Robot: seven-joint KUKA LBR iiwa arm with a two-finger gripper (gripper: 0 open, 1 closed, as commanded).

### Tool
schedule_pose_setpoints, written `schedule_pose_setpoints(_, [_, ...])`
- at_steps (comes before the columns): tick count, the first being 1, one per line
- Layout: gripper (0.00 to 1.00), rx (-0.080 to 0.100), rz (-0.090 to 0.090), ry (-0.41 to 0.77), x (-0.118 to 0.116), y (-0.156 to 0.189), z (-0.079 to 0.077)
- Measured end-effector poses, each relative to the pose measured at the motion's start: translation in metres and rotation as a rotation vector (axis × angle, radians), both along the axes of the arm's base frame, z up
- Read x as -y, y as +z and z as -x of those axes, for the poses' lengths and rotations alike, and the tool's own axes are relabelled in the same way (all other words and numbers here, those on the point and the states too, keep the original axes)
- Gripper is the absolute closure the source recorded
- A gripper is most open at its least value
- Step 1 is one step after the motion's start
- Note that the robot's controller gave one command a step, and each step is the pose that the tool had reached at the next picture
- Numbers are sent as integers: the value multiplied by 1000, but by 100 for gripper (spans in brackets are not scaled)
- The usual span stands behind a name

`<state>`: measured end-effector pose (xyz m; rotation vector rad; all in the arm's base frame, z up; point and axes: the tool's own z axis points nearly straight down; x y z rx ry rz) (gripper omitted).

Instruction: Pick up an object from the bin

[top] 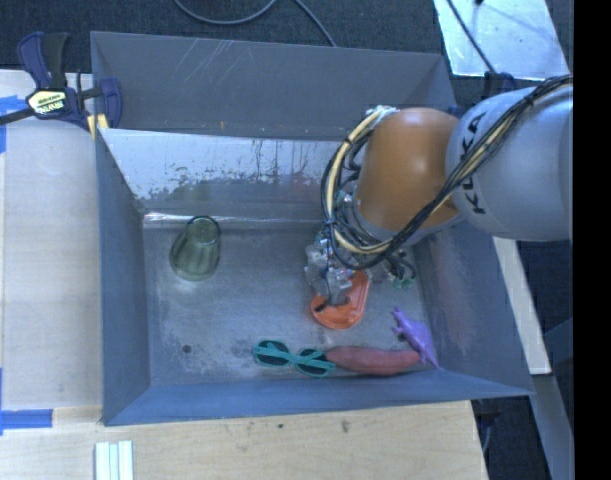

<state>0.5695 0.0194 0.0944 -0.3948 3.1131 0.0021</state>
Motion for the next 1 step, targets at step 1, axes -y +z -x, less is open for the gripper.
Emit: schedule_pose_setpoints(1, [100, 4, 0, -1, 0, 22, -1])
